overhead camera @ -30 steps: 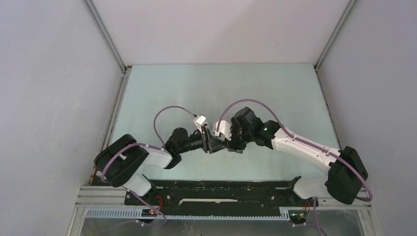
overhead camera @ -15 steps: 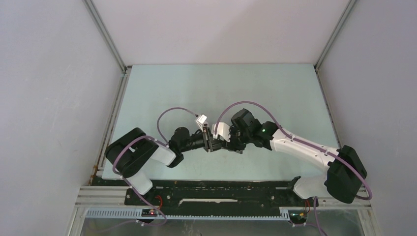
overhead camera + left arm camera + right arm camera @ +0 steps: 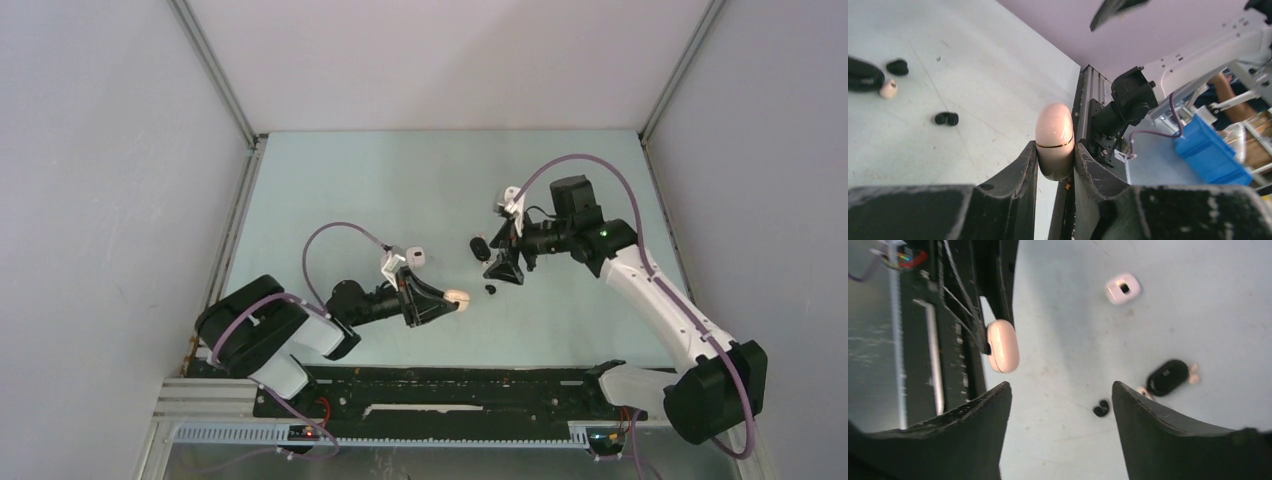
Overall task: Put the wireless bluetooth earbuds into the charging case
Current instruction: Pass from the right arm to the left, then pass from the left arm to the right
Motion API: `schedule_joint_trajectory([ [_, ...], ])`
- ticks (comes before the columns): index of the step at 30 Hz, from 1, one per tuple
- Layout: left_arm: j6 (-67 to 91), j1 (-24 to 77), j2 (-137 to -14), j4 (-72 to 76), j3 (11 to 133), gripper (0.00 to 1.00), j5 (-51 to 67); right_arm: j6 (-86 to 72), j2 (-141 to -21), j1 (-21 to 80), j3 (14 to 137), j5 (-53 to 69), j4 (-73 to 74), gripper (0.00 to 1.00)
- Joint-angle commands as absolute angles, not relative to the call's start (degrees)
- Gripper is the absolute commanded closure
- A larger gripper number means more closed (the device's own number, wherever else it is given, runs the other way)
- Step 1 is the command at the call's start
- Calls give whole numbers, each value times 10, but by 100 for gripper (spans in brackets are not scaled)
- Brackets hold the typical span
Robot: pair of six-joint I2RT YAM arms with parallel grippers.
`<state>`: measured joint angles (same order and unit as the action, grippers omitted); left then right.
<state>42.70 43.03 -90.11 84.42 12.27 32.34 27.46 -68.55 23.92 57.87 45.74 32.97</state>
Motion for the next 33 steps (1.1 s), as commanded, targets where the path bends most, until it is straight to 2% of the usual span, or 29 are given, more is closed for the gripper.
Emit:
schedule_joint_trajectory([
  [1, 299, 456, -846, 912, 100, 92, 301, 282, -724, 218, 617, 645, 387, 30],
  [4, 255, 472, -824, 909, 85, 92, 284, 293, -763, 236, 618, 660, 408, 35],
  [9, 204, 490, -800, 877, 79, 92, 268, 308, -774, 266, 617, 648, 420, 34],
  [20, 200, 494, -807, 883, 79, 93, 257, 352, -801, 337, 617, 600, 445, 34],
  [29, 201, 495, -813, 872, 85, 92, 260, 342, -811, 353, 618, 589, 430, 51],
  [33, 201, 497, -817, 856, 94, 90, 266, 339, -805, 352, 618, 588, 426, 55],
])
